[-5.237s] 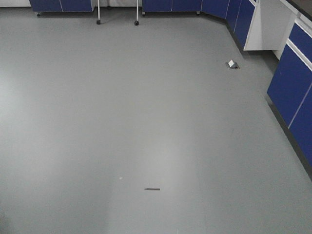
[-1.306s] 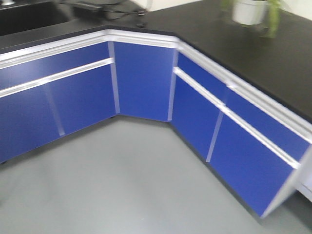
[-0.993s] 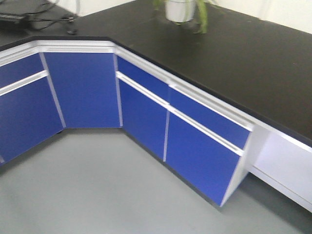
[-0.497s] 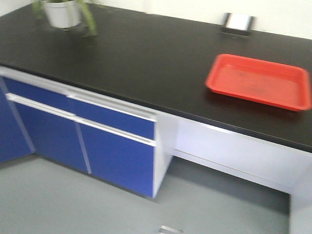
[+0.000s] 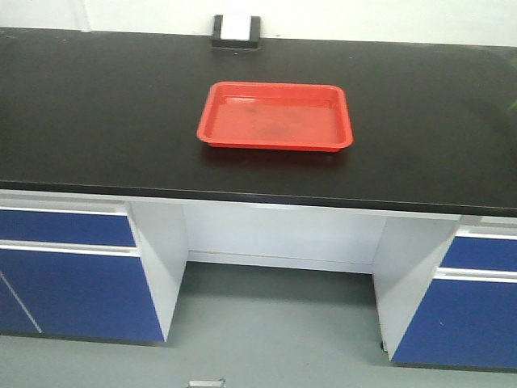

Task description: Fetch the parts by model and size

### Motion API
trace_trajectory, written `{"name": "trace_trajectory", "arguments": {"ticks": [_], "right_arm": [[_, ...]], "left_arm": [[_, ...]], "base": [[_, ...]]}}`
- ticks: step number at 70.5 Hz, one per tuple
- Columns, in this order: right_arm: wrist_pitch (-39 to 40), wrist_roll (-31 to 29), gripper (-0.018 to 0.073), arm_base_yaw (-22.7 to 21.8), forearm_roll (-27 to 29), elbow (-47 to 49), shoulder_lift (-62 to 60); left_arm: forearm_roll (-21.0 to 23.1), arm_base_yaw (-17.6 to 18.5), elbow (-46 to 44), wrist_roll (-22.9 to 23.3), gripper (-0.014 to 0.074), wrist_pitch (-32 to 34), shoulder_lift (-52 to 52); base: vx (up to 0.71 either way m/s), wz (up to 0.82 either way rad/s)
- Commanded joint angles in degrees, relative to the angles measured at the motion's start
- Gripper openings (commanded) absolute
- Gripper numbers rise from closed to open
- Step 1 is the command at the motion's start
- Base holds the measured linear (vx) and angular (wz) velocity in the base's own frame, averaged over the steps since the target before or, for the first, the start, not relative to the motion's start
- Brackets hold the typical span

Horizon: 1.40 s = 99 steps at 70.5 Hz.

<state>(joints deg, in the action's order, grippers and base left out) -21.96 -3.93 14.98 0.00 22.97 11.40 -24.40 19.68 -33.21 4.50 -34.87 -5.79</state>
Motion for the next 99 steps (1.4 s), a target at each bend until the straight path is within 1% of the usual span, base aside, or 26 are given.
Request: {"name": "trace_trajectory", "arguments": {"ticks": [1,51,99], "right_arm": [[4.6,-0.4,-0.0005,-0.2,0.0,1.6,0.7],[4.6,-0.4,-0.0005,-0.2,0.0,1.6,0.7],[4.6,-0.4,-0.0005,-0.2,0.0,1.6,0.7]], "left_arm": [[-0.6,0.1,-1.4,0.1,-0.0006,4.4,-1.1],[-0.6,0.1,-1.4,0.1,-0.0006,4.4,-1.1],[-0.6,0.1,-1.4,0.1,-0.0006,4.4,-1.1]], "base": [[0.03,-0.28],[0.08,-0.1],[0.2,0.01]]}}
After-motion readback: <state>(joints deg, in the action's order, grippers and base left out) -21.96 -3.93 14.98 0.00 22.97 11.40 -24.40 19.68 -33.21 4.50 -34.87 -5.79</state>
